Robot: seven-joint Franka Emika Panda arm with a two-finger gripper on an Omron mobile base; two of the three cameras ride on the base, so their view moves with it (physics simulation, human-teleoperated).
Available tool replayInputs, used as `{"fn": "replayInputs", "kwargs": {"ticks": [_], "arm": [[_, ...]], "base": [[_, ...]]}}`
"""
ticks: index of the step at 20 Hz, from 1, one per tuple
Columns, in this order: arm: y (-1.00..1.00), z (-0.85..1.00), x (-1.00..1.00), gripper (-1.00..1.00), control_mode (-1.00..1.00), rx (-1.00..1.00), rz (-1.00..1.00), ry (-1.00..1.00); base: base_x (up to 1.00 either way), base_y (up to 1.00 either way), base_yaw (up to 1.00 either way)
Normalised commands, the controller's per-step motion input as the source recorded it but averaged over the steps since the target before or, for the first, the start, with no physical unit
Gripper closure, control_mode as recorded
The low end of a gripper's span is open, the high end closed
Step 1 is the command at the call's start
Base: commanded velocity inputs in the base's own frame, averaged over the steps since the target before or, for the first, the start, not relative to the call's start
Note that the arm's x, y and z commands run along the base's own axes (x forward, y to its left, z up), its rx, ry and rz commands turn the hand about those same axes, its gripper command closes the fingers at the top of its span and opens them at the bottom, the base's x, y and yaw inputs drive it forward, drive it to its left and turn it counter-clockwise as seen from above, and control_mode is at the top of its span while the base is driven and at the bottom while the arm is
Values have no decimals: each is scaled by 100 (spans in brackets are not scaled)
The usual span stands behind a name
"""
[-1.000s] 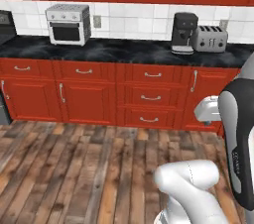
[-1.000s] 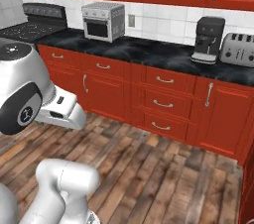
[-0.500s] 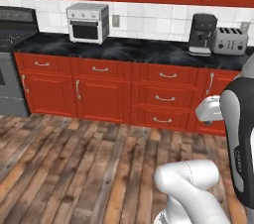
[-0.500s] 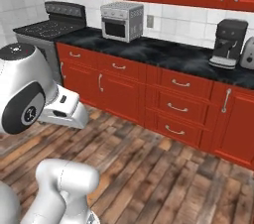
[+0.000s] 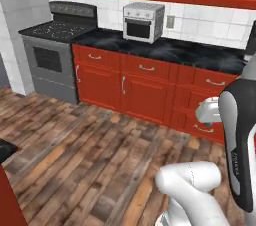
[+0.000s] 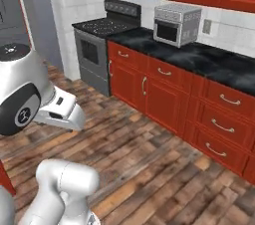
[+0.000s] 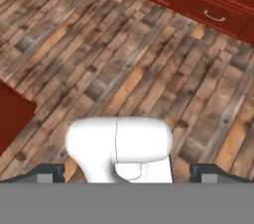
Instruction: Navigate to the stand mixer.
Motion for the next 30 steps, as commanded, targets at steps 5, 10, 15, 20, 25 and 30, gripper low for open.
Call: {"fn": "replayInputs", "kwargs": {"ticks": [5,10,15,20,25,30], "arm": [[0,0,0,-100,100,0,0,0],[0,0,0,-100,100,0,0,0],[0,0,0,-100,100,0,0,0],[0,0,0,-100,100,0,0,0],[0,0,0,-100,100,0,0,0],[0,0,0,-100,100,0,0,0]], "base": [[5,-9,92],[0,-16,92],[0,-17,90],[6,-9,78],[15,0,75],[73,52,31]]}}
